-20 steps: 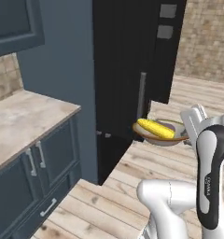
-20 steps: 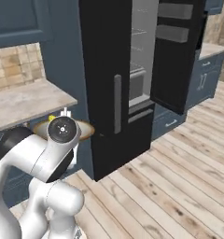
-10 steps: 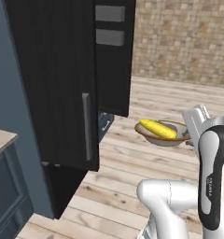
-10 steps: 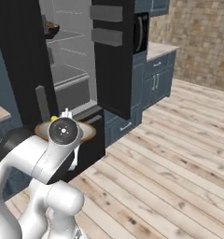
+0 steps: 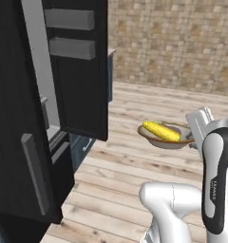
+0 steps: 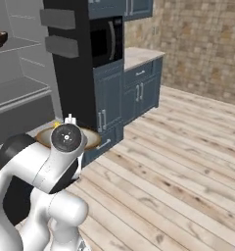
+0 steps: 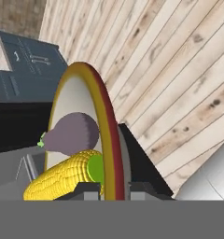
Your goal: Place the bowl with the eggplant and corn on the second highest shelf of the fridge. Place the bowl with the steak and fish on the top shelf of the fridge.
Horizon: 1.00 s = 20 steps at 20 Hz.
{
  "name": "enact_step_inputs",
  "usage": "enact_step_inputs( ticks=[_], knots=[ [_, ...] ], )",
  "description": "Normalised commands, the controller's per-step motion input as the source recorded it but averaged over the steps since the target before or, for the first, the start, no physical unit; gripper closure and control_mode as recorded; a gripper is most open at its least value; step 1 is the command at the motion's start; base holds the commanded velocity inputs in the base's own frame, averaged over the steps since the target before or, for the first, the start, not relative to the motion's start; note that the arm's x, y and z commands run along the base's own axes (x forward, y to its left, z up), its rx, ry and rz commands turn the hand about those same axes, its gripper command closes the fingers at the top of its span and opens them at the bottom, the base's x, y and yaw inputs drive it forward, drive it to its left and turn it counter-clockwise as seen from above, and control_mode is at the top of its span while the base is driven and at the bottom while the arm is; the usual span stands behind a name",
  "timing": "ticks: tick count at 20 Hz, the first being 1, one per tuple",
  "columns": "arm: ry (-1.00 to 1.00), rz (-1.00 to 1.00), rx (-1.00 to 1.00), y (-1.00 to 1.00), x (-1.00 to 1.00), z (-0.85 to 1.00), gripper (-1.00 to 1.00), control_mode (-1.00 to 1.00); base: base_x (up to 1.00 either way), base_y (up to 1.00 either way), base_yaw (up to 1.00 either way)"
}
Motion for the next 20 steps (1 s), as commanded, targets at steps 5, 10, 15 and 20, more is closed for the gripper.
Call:
enact_step_inputs(
  ticks=[5,10,15,20],
  knots=[
    [0.0,0.0,0.0,0.0,0.0,0.0,1.0,1.0,1.0,-1.0,0.0],
    [0.0,0.0,0.0,0.0,0.0,0.0,1.0,1.0,0.34,-0.68,0.58],
    [0.0,0.0,0.0,0.0,0.0,0.0,1.0,1.0,0.0,-0.05,1.0],
    [0.0,0.0,0.0,0.0,0.0,0.0,1.0,1.0,0.34,-0.11,0.89]
  ],
)
